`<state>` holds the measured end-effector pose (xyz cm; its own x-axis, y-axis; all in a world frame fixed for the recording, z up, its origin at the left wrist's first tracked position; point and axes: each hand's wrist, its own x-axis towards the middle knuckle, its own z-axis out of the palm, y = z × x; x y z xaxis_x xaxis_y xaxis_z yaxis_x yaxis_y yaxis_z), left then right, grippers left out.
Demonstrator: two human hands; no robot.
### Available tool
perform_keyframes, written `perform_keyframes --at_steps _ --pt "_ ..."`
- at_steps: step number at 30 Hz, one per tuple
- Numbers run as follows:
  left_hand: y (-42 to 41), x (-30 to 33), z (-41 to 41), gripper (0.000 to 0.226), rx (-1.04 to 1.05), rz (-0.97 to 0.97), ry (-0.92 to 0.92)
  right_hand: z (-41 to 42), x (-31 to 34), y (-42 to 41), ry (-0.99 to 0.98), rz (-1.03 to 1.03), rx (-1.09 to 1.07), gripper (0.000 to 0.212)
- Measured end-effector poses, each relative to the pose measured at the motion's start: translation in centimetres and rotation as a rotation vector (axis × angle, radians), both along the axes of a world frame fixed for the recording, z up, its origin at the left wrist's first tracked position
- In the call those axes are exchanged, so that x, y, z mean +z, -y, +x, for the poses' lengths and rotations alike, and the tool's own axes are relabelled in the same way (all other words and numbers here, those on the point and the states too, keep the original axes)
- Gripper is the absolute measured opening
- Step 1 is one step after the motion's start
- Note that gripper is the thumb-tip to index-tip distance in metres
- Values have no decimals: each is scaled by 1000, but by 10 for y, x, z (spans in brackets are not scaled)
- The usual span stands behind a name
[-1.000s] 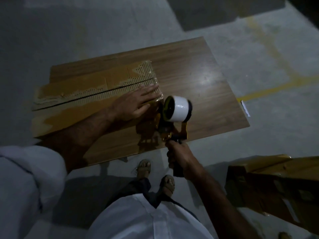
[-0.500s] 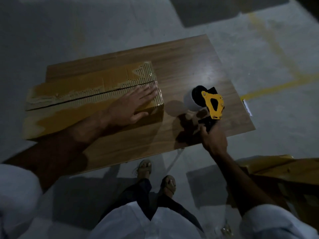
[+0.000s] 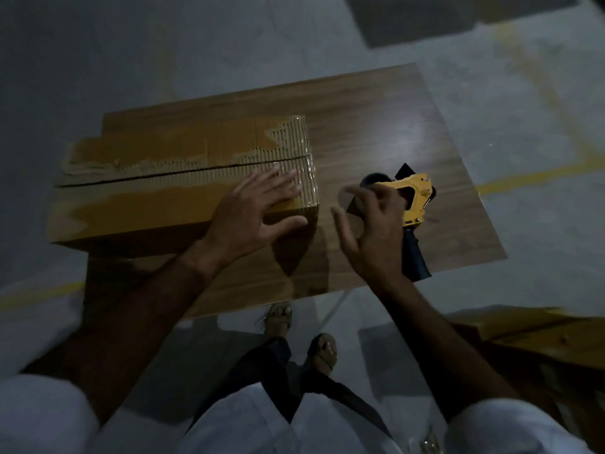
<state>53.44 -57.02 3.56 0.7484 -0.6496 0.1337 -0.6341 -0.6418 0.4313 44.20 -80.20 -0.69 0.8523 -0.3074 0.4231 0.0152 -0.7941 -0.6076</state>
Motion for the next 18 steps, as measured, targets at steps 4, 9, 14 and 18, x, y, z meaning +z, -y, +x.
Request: perform_keyframes --at_steps 4,9,14,18 --pt "18 -11 -10 52 133 -68 121 34 -7 -7 26 -186 331 39" --pt "11 -26 -5 63 77 57 248 54 -37 10 95 -385 400 52" --pt "14 -27 -9 85 71 231 281 53 -52 2 78 -274 403 69" --pt "10 -17 -9 93 43 225 196 51 -37 5 31 -278 457 71"
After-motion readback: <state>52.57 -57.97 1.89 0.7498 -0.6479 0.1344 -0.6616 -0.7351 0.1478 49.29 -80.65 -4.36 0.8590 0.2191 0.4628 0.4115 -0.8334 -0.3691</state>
